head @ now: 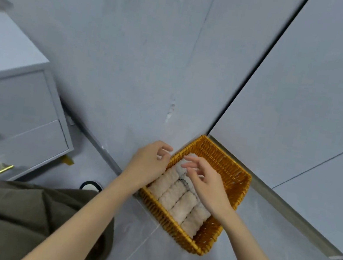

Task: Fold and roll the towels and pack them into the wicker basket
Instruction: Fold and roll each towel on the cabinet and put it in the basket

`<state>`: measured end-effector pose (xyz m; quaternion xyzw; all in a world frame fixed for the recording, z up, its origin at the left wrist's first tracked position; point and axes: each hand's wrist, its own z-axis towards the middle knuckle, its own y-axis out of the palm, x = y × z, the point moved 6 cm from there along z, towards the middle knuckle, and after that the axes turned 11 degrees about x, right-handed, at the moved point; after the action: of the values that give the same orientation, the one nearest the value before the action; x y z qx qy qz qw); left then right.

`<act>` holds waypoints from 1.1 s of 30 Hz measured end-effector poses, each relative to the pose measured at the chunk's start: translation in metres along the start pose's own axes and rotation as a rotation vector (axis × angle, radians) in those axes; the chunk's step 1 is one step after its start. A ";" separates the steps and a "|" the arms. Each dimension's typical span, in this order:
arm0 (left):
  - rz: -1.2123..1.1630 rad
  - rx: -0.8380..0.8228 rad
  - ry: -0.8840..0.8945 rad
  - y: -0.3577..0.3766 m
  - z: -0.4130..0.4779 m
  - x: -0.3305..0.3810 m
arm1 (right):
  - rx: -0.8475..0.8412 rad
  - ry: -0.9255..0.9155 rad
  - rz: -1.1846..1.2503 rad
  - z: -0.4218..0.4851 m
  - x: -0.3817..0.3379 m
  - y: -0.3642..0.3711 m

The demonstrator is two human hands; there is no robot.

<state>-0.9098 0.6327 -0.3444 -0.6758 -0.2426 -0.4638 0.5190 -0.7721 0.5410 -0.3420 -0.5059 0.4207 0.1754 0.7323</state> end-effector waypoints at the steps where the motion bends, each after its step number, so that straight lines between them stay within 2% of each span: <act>1: -0.012 0.028 0.001 -0.012 -0.002 0.004 | -0.017 -0.029 0.006 -0.003 -0.017 0.000; 11: -0.125 0.291 0.056 -0.168 -0.045 0.023 | -0.202 -0.292 0.101 -0.016 -0.179 0.022; 18: -0.072 0.583 0.059 -0.309 -0.085 0.025 | -0.277 -0.419 0.198 0.002 -0.279 0.081; 22: -0.033 0.693 0.010 -0.374 -0.109 0.015 | -0.355 -0.450 0.251 0.012 -0.331 0.122; 27: 0.028 0.820 -0.084 -0.435 -0.125 -0.016 | -0.423 -0.512 0.231 0.030 -0.380 0.184; 33: 0.142 0.871 -0.183 -0.472 -0.115 -0.063 | -0.449 -0.599 0.045 0.059 -0.403 0.267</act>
<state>-1.3635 0.6976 -0.1718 -0.4474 -0.4131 -0.2198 0.7621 -1.1642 0.7756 -0.1728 -0.5708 0.1499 0.4198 0.6896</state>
